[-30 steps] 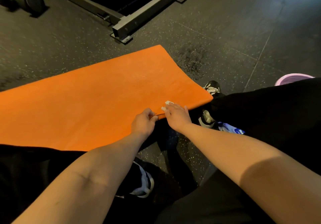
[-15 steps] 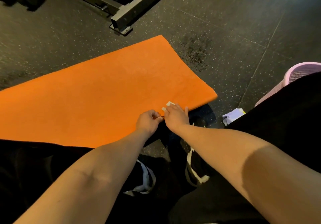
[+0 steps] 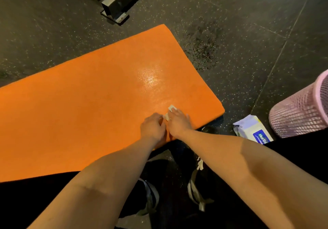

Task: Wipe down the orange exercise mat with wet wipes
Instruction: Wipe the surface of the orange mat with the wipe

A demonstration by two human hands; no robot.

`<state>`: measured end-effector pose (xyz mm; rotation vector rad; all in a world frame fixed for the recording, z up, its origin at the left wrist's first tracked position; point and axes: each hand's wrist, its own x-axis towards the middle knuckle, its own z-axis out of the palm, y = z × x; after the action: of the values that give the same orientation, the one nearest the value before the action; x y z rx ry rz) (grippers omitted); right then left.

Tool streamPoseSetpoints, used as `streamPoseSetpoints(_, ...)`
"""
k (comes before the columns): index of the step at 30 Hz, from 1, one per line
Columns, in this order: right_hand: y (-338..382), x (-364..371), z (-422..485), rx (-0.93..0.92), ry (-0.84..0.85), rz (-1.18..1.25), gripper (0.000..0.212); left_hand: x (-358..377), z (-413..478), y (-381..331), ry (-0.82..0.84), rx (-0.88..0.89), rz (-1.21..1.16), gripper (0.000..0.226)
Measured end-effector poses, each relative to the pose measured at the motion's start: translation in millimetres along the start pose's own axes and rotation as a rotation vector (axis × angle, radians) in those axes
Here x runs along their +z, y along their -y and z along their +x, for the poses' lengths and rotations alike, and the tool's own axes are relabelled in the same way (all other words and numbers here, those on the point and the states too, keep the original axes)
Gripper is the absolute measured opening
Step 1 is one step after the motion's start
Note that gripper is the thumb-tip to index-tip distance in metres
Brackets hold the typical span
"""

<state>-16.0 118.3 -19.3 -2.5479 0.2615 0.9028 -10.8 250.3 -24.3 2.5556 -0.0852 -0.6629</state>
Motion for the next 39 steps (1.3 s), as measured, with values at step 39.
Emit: streamPoseSetpoints(39,5,-50,173,-0.219,-0.231,-0.082,0.059,-11,172,-12,-0.247,-0.213,0.044,0.054)
